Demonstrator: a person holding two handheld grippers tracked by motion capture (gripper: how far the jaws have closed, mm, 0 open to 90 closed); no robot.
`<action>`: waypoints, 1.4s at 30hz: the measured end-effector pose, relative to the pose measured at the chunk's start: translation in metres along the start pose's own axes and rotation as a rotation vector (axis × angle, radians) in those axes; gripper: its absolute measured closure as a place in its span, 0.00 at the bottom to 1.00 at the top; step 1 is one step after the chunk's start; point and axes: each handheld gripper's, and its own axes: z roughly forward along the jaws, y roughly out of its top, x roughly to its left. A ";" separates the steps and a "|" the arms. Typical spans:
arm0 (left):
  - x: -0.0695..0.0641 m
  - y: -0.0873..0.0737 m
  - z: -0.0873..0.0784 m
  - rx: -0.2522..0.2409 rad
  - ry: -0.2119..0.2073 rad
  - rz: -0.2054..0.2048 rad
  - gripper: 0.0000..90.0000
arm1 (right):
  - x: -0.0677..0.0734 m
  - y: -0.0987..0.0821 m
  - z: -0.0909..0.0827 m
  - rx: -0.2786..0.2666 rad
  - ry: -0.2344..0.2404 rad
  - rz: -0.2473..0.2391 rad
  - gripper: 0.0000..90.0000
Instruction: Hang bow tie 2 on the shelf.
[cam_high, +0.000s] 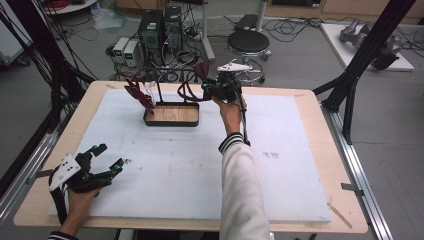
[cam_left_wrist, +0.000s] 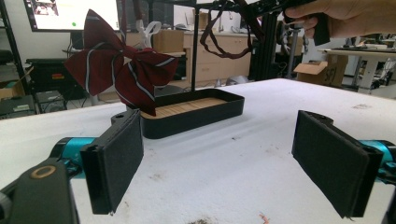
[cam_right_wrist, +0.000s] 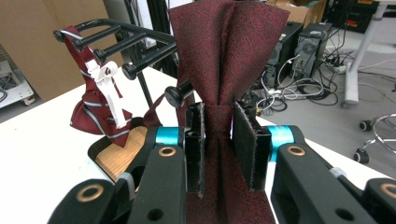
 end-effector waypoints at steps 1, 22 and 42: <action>0.000 0.000 0.000 0.000 0.000 0.000 0.19 | 0.000 0.000 0.000 0.003 -0.002 0.000 0.80; -0.001 0.000 0.001 0.003 0.005 0.003 0.19 | 0.003 0.001 -0.042 0.005 0.025 -0.031 0.12; -0.001 0.000 0.001 0.007 0.006 0.006 0.19 | 0.018 -0.072 -0.210 -0.194 -0.075 -0.066 0.12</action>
